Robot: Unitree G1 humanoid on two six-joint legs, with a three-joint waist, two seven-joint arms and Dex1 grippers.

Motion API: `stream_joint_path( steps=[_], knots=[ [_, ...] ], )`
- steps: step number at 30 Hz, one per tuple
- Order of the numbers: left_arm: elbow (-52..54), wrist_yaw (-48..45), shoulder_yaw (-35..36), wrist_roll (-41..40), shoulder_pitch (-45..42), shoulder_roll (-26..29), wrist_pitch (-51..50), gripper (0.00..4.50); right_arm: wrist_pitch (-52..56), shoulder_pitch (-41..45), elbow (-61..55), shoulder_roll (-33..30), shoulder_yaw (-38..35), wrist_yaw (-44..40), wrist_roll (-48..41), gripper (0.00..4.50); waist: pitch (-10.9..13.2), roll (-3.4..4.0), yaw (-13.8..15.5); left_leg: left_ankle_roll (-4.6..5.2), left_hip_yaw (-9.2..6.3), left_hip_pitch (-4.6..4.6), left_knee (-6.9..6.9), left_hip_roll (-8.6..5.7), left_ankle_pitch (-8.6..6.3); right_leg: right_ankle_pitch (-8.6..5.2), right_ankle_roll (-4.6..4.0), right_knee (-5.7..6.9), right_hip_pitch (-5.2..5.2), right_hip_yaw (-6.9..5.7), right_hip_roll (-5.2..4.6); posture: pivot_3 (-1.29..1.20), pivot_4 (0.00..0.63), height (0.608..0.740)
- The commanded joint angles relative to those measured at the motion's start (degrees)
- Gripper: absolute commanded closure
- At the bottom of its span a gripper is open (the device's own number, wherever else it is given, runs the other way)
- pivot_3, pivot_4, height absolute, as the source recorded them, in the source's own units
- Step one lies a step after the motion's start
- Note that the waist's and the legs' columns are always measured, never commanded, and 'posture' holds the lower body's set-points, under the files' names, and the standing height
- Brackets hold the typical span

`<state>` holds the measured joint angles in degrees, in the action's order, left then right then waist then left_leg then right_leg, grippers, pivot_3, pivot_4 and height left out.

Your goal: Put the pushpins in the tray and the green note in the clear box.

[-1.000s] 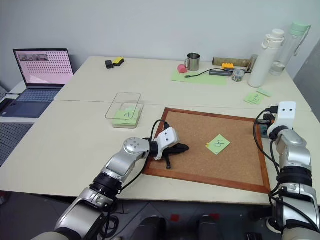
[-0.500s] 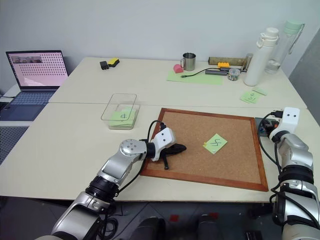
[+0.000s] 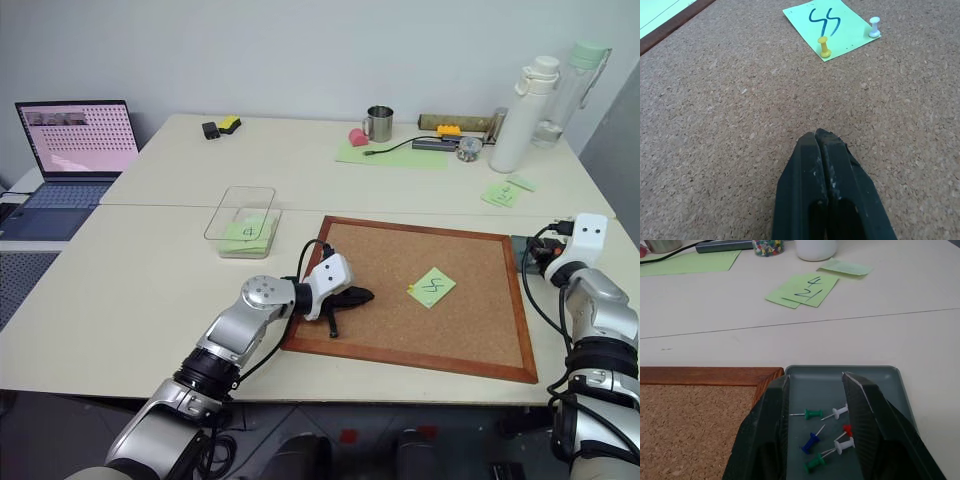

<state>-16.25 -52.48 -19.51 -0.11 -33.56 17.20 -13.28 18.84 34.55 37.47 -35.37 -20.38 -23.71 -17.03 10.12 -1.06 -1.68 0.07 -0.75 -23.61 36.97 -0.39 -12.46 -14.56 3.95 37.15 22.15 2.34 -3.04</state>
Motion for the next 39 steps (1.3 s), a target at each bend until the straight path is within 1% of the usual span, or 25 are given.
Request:
stream_joint_path(
  steps=[1, 4, 7, 9, 11, 13, 17, 22, 29, 32, 34, 35, 37, 39],
  knots=[
    [-2.04, 0.21, -0.98, 1.16, 0.06, -0.11, -0.48, 4.5, -1.47, -0.97, -5.28, -1.25, 0.08, -1.34, 0.14, 2.79, 0.0, 0.0, 0.05, 0.0, 0.0, 0.0, 0.0, 0.0, 0.0, 0.0, 0.0, 0.0, 0.0, 0.0, 0.0, 0.0, 0.15, 0.74],
    [-1.57, 0.27, -0.93, 1.15, 0.46, 0.1, -0.55, 4.5, 1.73, -5.32, -15.47, 0.53, 0.52, -5.05, -3.69, 2.79, 0.0, 0.0, 0.14, 0.0, -0.03, -0.02, 0.0, 0.0, 0.0, 0.0, 0.01, -0.01, 0.0, -0.02, 0.0, 0.0, 0.15, 0.74],
    [-1.16, 0.36, -0.88, 1.12, 0.7, 0.19, -0.79, 4.5, 5.11, -13.63, -31.73, 1.28, 3.88, -11.57, -8.12, 2.79, -0.02, 0.04, 0.26, 0.0, -0.04, -0.02, 0.01, 0.02, 0.0, 0.0, 0.01, 0.02, 0.01, -0.03, 0.01, 0.0, 0.15, 0.74],
    [-0.83, 0.43, -0.78, 1.03, 0.87, 0.25, -1.06, 4.5, 8.1, -19.17, -41.96, 1.45, 6.2, -13.92, -10.9, 2.79, -0.04, 0.06, 0.23, 0.0, -0.16, -0.09, 0.0, 0.06, 0.0, -0.01, 0.01, 0.0, 0.02, -0.13, 0.02, 0.0, 0.15, 0.74],
    [-0.62, 0.46, -0.7, 0.98, 0.97, 0.34, -1.2, 4.5, 9.19, -24.64, -50.31, 1.84, 10.14, -14.7, -10.95, 2.79, -0.04, 0.08, 0.19, 0.0, -0.22, -0.11, -0.01, 0.05, 0.0, -0.01, 0.01, 0.01, 0.02, -0.18, 0.02, 0.0, 0.15, 0.74],
    [-0.74, 0.5, -0.71, 0.99, 0.88, 0.35, -1.17, 4.5, 9.31, -27.15, -53.8, 2.17, 13.12, -14.08, -9.16, 2.79, -0.05, 0.07, 0.19, 0.0, -0.21, -0.11, 0.02, 0.03, 0.0, -0.01, 0.02, 0.0, 0.03, -0.17, 0.01, 0.0, 0.15, 0.74],
    [-0.71, 0.47, -0.91, 0.97, 0.9, 0.36, -1.1, 4.5, 8.79, -28.29, -54.12, 4.21, 16.73, -11.58, -6.39, 2.79, -0.05, 0.06, 0.21, 0.0, -0.13, -0.1, 0.08, 0.0, 0.0, 0.0, 0.04, -0.07, 0.03, -0.08, 0.0, 0.0, 0.15, 0.74],
    [-1.17, 0.21, -0.89, 0.96, 0.25, 0.32, -0.99, 4.5, 8.71, -27.61, -52.04, 6.66, 19.43, -10.75, -4.87, 2.79, -0.05, 0.06, 0.28, -0.01, -0.19, -0.1, 0.03, 0.03, 0.0, -0.01, 0.02, -0.06, 0.05, -0.15, 0.02, 0.0, 0.15, 0.74],
    [-1.01, 0.17, -0.79, 0.97, 0.32, 0.48, -1.01, 4.5, 8.08, -28.55, -49.77, 7.02, 22.16, -10.65, -1.56, 2.79, -0.05, 0.06, 0.3, -0.01, -0.18, -0.12, 0.03, 0.02, 0.0, -0.01, 0.02, -0.07, 0.06, -0.14, 0.02, 0.0, 0.15, 0.74],
    [-0.84, 0.22, -0.72, 0.94, 0.46, 0.57, -1.12, 4.5, 8.4, -28.58, -49.29, 7.75, 21.54, -10.54, -1.79, 2.79, -0.05, 0.06, 0.3, -0.01, -0.18, -0.12, 0.03, 0.02, 0.0, -0.01, 0.02, -0.07, 0.06, -0.15, 0.02, 0.0, 0.15, 0.74],
    [-0.75, 0.31, -0.66, 0.93, 0.52, 0.59, -1.2, 4.5, 8.2, -28.51, -48.88, 8.1, 20.85, -10.47, -2.09, 3.15, -0.05, 0.05, 0.3, -0.01, -0.18, -0.11, 0.03, 0.02, 0.0, -0.01, 0.02, -0.07, 0.05, -0.14, 0.02, 0.0, 0.15, 0.74],
    [-0.7, 0.36, -0.63, 0.92, 0.56, 0.6, -1.24, 4.5, 8.05, -28.55, -48.78, 8.13, 20.64, -10.5, -2.14, 3.16, -0.05, 0.05, 0.3, -0.01, -0.18, -0.11, 0.03, 0.02, 0.0, -0.01, 0.02, -0.07, 0.05, -0.15, 0.02, 0.0, 0.15, 0.74],
    [-0.72, 0.45, -0.62, 0.92, 0.55, 0.56, -1.26, 4.5, 7.81, -28.64, -48.53, 8.14, 20.23, -10.78, -2.27, 3.55, -0.05, 0.05, 0.29, -0.01, -0.18, -0.11, 0.03, 0.02, 0.0, -0.01, 0.02, -0.06, 0.05, -0.15, 0.02, 0.0, 0.15, 0.74],
    [-0.69, 0.48, -0.63, 0.92, 0.56, 0.51, -1.28, 4.5, 7.4, -28.66, -48.29, 8.18, 19.85, -10.98, -2.43, 4.03, -0.05, 0.05, 0.3, -0.01, -0.18, -0.12, 0.03, 0.02, 0.0, -0.01, 0.02, -0.07, 0.05, -0.15, 0.02, 0.0, 0.15, 0.74]
  ],
)
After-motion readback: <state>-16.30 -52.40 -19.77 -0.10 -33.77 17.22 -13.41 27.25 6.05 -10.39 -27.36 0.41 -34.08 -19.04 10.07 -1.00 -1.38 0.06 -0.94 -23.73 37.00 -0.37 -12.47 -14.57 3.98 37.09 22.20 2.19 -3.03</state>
